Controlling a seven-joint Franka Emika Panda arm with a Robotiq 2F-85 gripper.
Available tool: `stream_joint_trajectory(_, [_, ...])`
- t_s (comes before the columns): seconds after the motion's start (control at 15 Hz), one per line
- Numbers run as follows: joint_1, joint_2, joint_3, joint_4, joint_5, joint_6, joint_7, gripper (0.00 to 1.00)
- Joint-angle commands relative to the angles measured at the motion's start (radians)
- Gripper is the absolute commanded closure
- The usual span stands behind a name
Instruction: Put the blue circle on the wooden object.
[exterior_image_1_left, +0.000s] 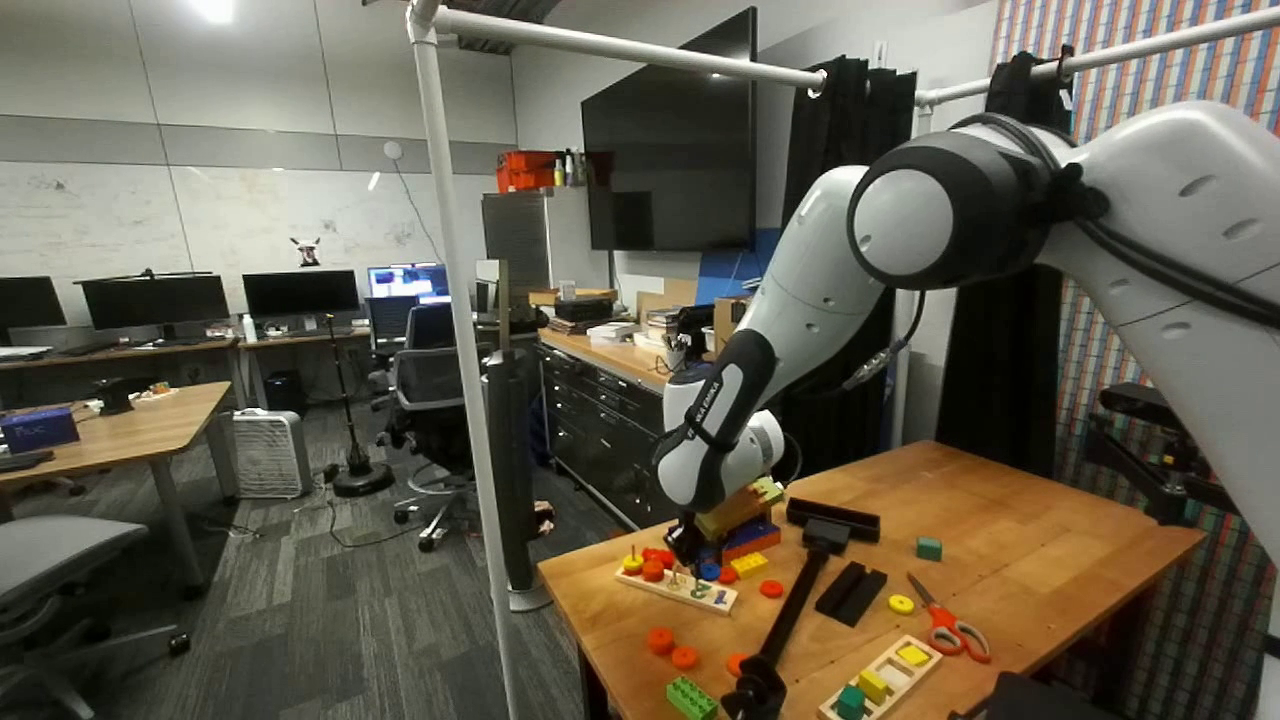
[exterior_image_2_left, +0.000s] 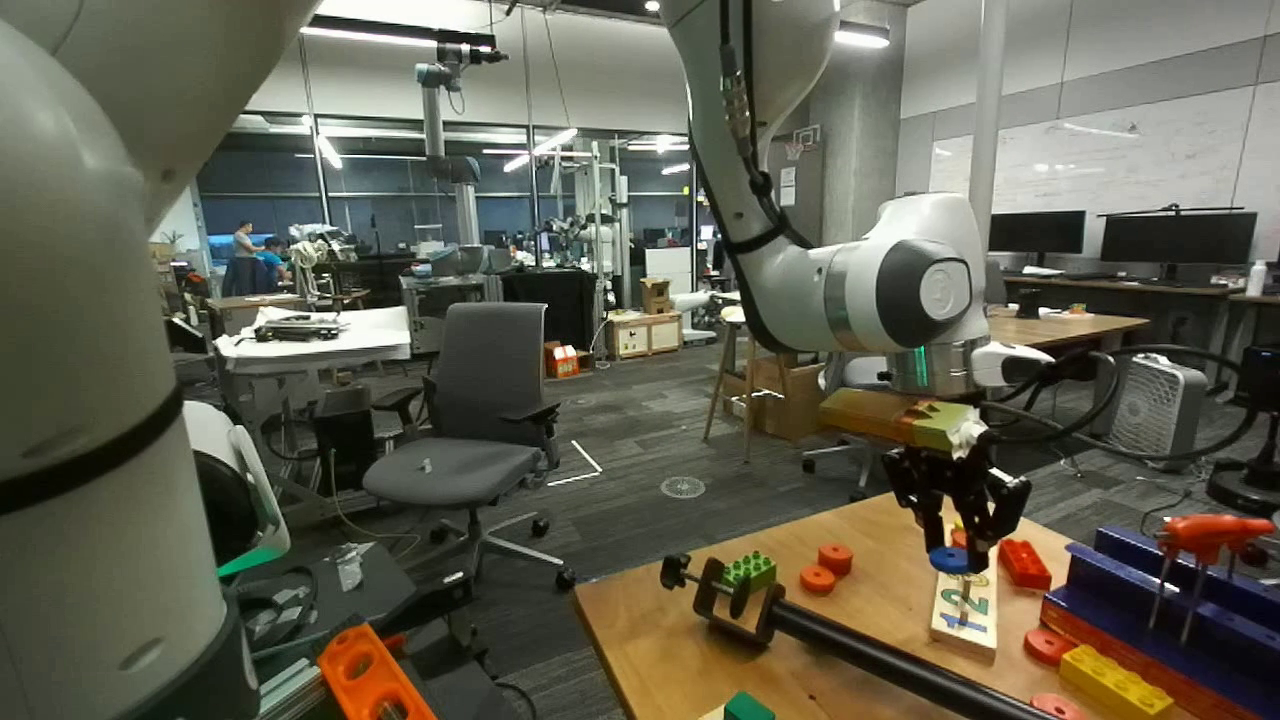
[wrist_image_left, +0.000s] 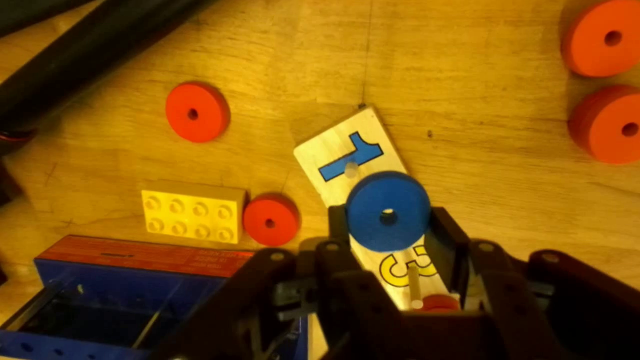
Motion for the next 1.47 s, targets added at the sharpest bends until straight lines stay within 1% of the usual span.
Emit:
stream_joint_trajectory(0.0, [-0.031, 0.050, 0.020, 0.087, 0.005, -0.045, 0.006, 0.81])
stream_joint_trajectory(0.8, [-0.087, 0.151, 0.065, 0.229, 0.030, -0.108, -0.010, 0.81])
stream_joint_trajectory(1.4, [-0.105, 0.184, 0.083, 0.288, 0.039, -0.139, -0.016, 0.82])
